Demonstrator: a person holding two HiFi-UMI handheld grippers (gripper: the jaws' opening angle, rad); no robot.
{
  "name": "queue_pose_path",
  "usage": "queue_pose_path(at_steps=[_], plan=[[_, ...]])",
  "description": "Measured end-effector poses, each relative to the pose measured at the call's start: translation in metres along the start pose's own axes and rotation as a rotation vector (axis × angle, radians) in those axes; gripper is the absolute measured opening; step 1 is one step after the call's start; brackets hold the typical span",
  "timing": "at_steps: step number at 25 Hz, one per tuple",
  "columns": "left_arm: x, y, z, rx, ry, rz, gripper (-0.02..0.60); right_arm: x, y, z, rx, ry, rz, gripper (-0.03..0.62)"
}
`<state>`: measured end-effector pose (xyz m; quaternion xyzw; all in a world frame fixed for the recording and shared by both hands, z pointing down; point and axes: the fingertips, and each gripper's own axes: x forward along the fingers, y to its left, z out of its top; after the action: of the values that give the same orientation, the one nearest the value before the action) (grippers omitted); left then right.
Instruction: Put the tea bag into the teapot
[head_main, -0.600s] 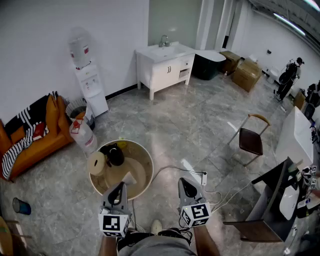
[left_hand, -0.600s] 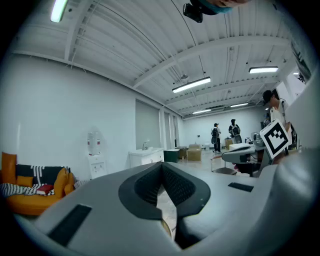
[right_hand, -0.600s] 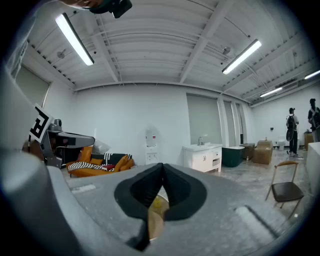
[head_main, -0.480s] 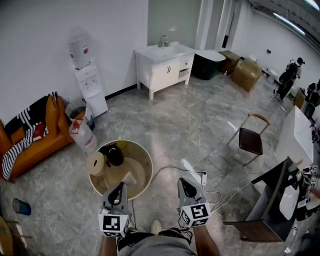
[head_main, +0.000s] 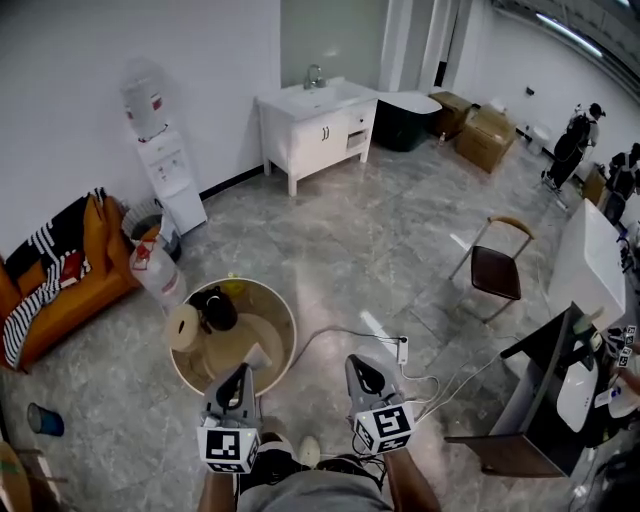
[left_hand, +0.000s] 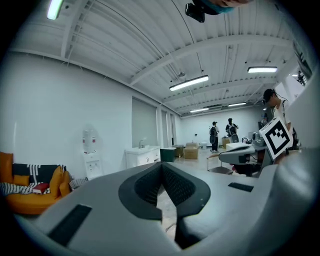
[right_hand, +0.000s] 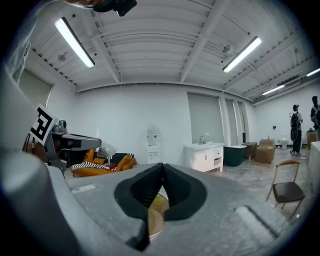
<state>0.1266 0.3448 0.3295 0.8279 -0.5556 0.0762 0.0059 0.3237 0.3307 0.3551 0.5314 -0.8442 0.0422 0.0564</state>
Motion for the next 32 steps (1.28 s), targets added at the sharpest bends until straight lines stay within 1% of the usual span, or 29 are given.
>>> queue_pose_path(at_steps=[8,12,16,20,32], plan=[[0.041,-0.017,0.005,0.012,0.007,-0.05,0.015,0.01,-0.022,-0.004,0.015,0.007,-0.01,0.002],[0.068,-0.017,0.001,0.013,0.021,-0.065,0.015,0.027,-0.035,-0.007,0.021,0.02,-0.006,0.001],[0.098,-0.009,-0.001,0.008,0.027,-0.063,0.015,0.055,-0.049,-0.008,0.032,0.026,0.008,0.002],[0.136,0.009,-0.002,0.004,0.033,-0.049,0.015,0.098,-0.064,-0.007,0.028,0.034,0.027,0.002],[0.258,0.086,0.005,-0.027,0.068,0.009,0.015,0.251,-0.096,0.02,0.008,0.062,0.126,0.002]])
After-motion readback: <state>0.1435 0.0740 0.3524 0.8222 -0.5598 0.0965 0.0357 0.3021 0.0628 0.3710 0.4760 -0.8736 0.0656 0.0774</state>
